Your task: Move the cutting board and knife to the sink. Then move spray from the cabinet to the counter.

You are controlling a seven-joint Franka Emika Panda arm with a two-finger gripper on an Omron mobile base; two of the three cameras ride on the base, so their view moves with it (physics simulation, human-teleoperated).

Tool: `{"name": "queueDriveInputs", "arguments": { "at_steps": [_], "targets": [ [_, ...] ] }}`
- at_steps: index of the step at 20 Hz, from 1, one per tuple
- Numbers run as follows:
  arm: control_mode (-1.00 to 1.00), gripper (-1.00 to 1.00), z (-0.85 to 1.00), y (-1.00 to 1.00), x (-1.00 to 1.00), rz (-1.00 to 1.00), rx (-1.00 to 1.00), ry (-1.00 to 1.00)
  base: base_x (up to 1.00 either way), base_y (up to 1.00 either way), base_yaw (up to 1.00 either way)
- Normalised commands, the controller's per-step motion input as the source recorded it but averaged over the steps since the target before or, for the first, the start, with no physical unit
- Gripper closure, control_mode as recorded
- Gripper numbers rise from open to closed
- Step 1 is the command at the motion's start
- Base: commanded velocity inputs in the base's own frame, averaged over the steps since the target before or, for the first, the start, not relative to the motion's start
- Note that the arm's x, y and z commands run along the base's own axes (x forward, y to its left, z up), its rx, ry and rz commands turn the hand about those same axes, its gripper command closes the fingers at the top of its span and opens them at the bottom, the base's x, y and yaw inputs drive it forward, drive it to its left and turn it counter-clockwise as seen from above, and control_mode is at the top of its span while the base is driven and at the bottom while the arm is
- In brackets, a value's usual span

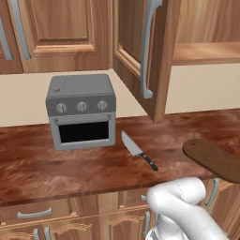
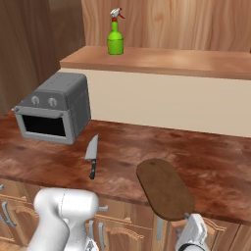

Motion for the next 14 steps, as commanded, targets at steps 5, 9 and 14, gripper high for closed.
{"name": "queueDriveInputs", "arguments": {
  "at_steps": [5, 9, 14],
  "targets": [
    [-1.00, -1.00, 0.05, 0.12, 0.00, -0.04, 0.00, 0.10, 0.00, 0.00, 0.00],
    [-1.00, -1.00, 0.00, 0.06, 0.00, 0.00, 0.00, 0.09, 0.00, 0.00, 0.00],
    [-1.00, -1.00, 0.00, 0.10, 0.08, 0.00, 0.00, 0.08, 0.00, 0.00, 0.00]
  ]
}}
